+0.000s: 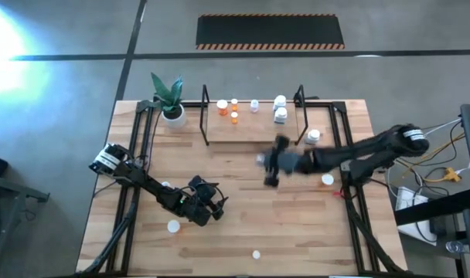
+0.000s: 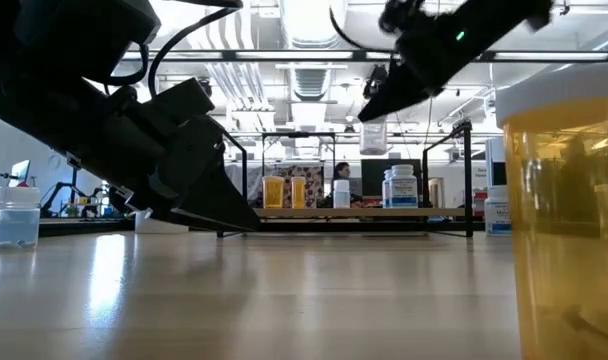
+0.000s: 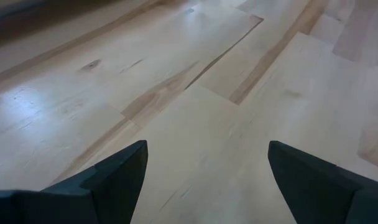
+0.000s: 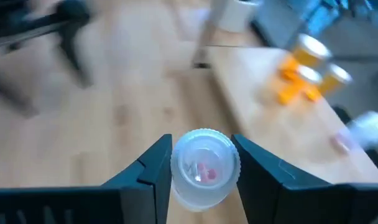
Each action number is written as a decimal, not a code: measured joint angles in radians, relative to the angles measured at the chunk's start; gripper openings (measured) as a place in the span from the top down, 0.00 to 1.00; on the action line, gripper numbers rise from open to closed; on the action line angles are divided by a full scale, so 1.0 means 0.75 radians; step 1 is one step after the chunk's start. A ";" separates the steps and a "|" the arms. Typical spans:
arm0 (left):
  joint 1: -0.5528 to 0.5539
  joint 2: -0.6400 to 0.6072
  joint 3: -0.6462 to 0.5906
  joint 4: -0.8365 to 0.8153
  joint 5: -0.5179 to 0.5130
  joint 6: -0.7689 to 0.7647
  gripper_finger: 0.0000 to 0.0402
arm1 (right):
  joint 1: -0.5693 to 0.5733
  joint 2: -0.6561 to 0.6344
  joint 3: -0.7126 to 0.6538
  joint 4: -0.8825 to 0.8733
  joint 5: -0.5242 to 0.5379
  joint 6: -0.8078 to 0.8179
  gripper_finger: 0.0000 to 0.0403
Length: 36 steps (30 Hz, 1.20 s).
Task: Pick and place medicine bottles onto shelf by color
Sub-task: Put the bottom transparent pill bottle on the shelf aligned with the transparent pill bottle
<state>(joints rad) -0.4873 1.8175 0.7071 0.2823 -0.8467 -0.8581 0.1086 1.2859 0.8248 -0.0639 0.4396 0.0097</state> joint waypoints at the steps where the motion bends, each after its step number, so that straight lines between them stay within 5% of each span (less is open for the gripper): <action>1: 0.000 0.000 0.000 0.001 0.000 0.000 0.21 | -0.077 -0.020 -0.021 0.024 -0.050 0.010 0.68; 5: 0.000 0.000 0.000 0.007 -0.017 0.000 0.21 | -0.359 -0.007 -0.050 0.149 -0.274 0.032 0.68; 12: 0.001 0.000 0.000 0.015 -0.031 0.000 0.21 | -0.634 0.190 0.049 0.233 -0.385 0.030 0.68; 24: 0.000 0.000 0.000 0.032 -0.030 0.000 0.21 | -0.757 0.505 0.393 0.007 -0.423 -0.017 0.68; 36: 0.000 0.000 0.000 0.041 -0.030 0.000 0.21 | -0.840 0.560 0.438 -0.013 -0.423 0.038 0.65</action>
<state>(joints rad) -0.4875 1.8175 0.7071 0.3129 -0.8692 -0.8581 -0.5217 1.7061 1.1531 -0.0740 0.1226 0.0383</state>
